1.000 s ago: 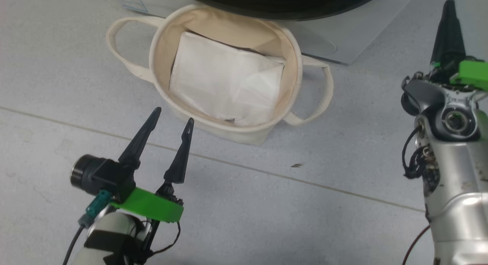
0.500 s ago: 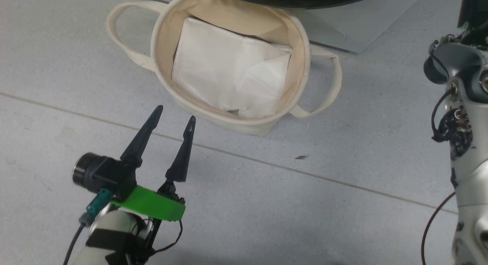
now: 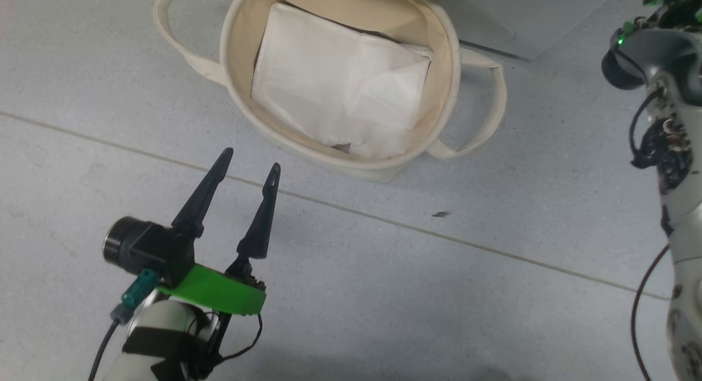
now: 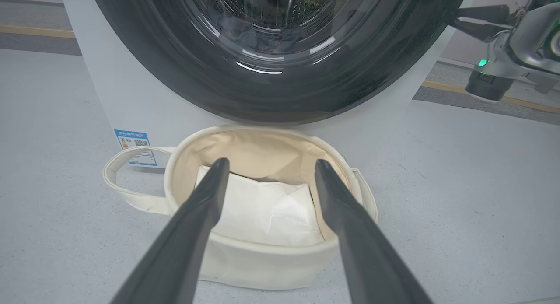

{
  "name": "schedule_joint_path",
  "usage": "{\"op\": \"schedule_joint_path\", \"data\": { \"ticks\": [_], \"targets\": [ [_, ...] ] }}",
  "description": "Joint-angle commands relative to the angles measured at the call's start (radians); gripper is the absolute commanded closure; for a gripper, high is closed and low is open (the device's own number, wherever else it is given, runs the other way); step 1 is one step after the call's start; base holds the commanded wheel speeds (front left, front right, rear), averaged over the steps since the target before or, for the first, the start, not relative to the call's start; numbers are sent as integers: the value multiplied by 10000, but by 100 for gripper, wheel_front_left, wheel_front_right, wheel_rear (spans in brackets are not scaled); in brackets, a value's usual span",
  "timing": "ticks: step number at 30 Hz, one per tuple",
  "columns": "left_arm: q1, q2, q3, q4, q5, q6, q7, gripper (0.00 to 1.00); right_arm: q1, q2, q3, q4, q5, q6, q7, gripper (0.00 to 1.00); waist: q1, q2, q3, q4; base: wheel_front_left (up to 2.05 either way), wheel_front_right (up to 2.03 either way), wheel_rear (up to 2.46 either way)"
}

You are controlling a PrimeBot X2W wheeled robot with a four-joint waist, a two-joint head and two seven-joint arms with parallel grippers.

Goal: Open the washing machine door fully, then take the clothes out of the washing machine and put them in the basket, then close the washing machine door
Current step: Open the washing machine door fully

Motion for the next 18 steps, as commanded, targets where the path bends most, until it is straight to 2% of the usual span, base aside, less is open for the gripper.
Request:
{"op": "schedule_joint_path", "data": {
  "ticks": [1,18],
  "targets": [
    [-104,122,336,-267,99,-54,-120,0,-318,-18,205,-232,156,2,272,100,0,0,61,31,0,0,0],
    [-291,-76,666,-149,197,-179,-120,0,107,-81,1096,-188,976,2,1474,100,0,0,5,63,0,0,0]
  ]
}}
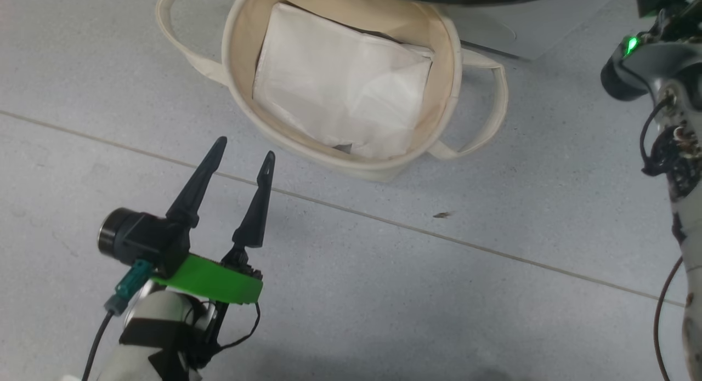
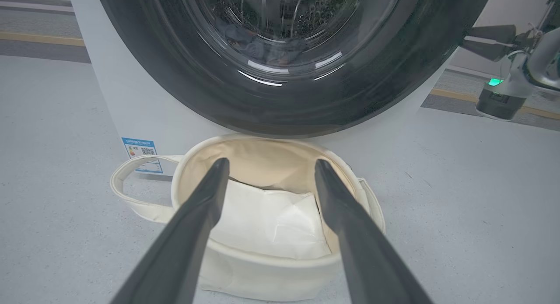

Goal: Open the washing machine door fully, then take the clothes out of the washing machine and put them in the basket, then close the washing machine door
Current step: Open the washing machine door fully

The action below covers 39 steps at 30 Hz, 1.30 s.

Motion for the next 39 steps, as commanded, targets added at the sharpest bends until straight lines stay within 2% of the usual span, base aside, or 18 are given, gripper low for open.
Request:
{"op": "schedule_joint_path", "data": {
  "ticks": [1,12,21,36,39],
  "targets": [
    [-80,124,370,-269,79,-58,-120,0,174,378,483,-499,-35,4,182,100,-1,0,-11,-3,0,0,0],
    [-41,-141,534,-98,128,-105,-120,0,2174,503,1048,-2438,54,4,-367,100,-1,0,-565,-156,0,0,0],
    [301,-378,697,126,198,-121,-120,0,3915,704,1894,-3603,140,4,-722,100,-1,0,-1506,-264,0,0,0],
    [992,-774,926,223,343,-107,-120,0,5544,702,3331,-3980,-235,4,-1322,100,-1,0,-2950,92,0,0,0],
    [1152,-845,937,175,316,-108,-120,0,5766,869,3573,-3888,-259,4,-1492,100,-1,0,-3174,221,0,0,0]
  ]
}}
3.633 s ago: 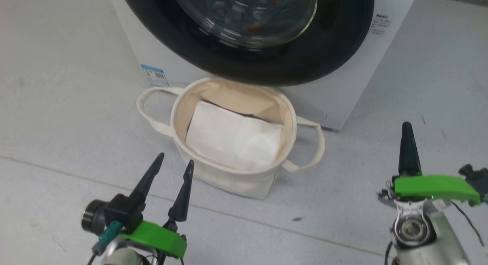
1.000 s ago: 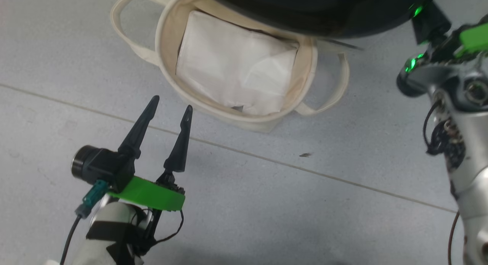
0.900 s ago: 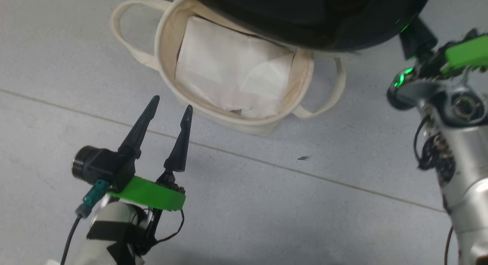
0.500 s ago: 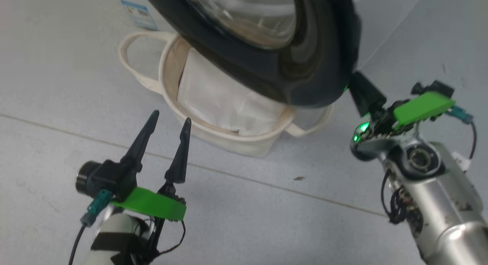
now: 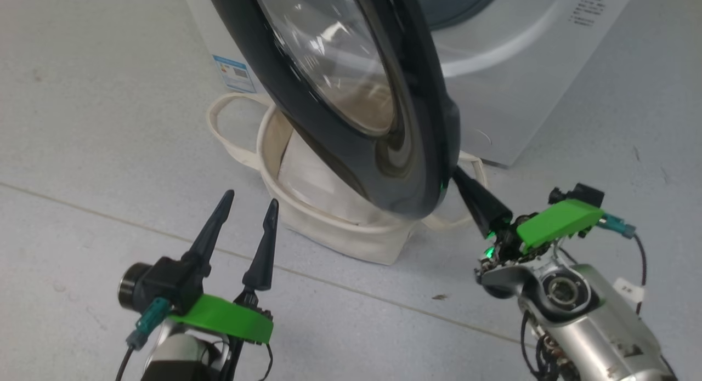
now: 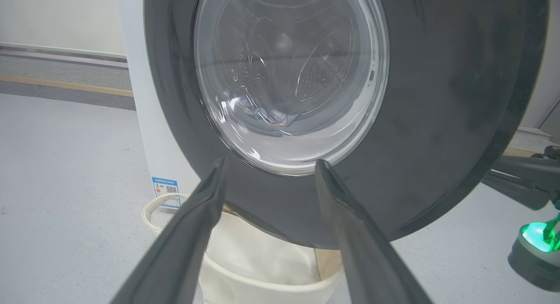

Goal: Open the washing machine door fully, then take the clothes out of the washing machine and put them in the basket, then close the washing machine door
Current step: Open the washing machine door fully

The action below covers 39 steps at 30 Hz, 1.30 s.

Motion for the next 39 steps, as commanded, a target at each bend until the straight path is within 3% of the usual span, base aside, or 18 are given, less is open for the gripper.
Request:
{"op": "schedule_joint_path", "data": {
  "ticks": [1,17,31,32,33,39],
  "targets": [
    [21,36,352,-368,19,-25,-120,0,124,247,261,-297,0,10,-100,100,1,0,-185,149,0,0,0],
    [318,-81,550,-432,21,12,-120,0,134,1303,1536,332,-222,10,-334,100,1,0,-740,792,0,0,0],
    [579,-98,502,-161,-117,105,-120,0,72,1457,3301,753,27,10,-1202,100,1,0,-1228,1067,0,0,0],
    [609,-98,498,-140,-122,125,-120,0,49,1458,3271,816,-83,10,-1460,66,1,0,-1271,1054,0,0,0],
    [633,-99,491,-115,-122,141,-120,0,21,1458,3244,858,-244,10,-1723,0,1,0,-1295,1036,0,0,0],
    [660,-99,698,-127,-126,206,-120,0,-348,1039,3440,712,-2344,10,-3392,0,1,0,-1349,685,0,0,0]
  ]
}}
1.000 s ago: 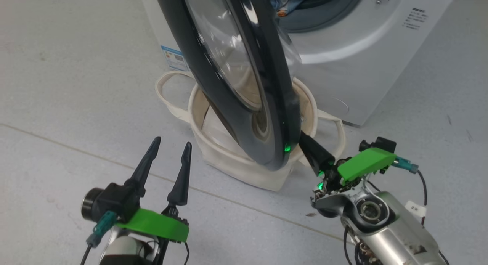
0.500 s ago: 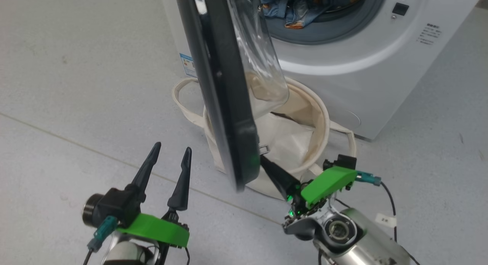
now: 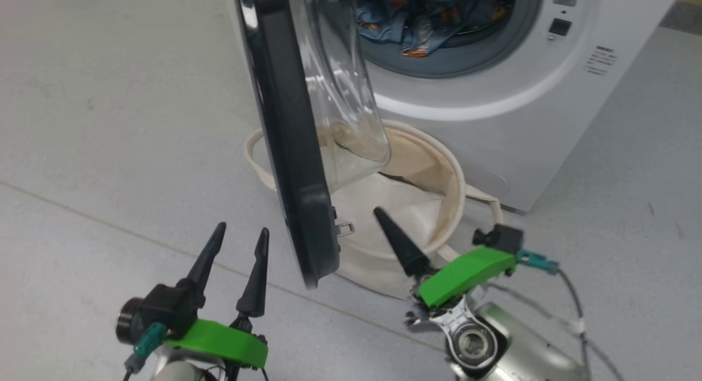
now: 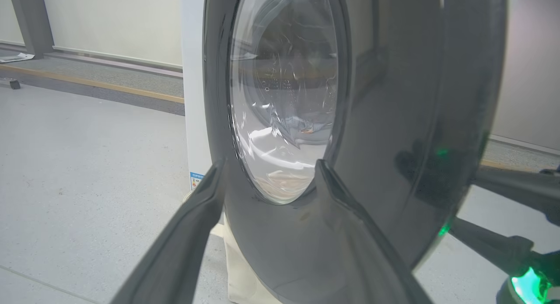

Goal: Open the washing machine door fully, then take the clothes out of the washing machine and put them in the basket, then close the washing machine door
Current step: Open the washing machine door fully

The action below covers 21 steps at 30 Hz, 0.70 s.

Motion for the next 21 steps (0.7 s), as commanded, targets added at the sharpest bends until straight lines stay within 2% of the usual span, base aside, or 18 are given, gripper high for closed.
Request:
{"op": "schedule_joint_path", "data": {
  "ticks": [1,5,7,9,12,16,21],
  "targets": [
    [-225,44,386,-326,-38,72,-120,0,-330,-29,90,-352,-353,10,-236,0,1,0,-46,-99,0,0,0],
    [-136,44,500,-338,-60,104,-120,0,-317,-649,-124,-346,-2546,10,-718,0,1,0,-164,-347,0,0,0],
    [-64,44,566,-352,-56,127,-120,0,-158,-822,-1037,-395,-4040,10,-739,0,1,0,-212,-497,0,0,0],
    [-12,44,638,-372,-38,138,-120,0,175,-862,-2110,-705,-6007,10,-743,0,1,0,-207,-616,0,0,0],
    [11,44,756,-402,-10,131,-120,0,1048,-474,-3700,-1531,-8373,10,-746,0,1,0,-177,-738,0,0,0],
    [-26,44,964,-458,-20,98,-120,0,2341,76,-5081,-2859,-10829,10,-747,0,1,0,-38,-915,0,0,0],
    [-76,44,1020,-455,-33,47,-120,0,3087,313,-5834,-3619,-12207,10,-748,0,1,0,80,-1019,0,0,0]
  ]
}}
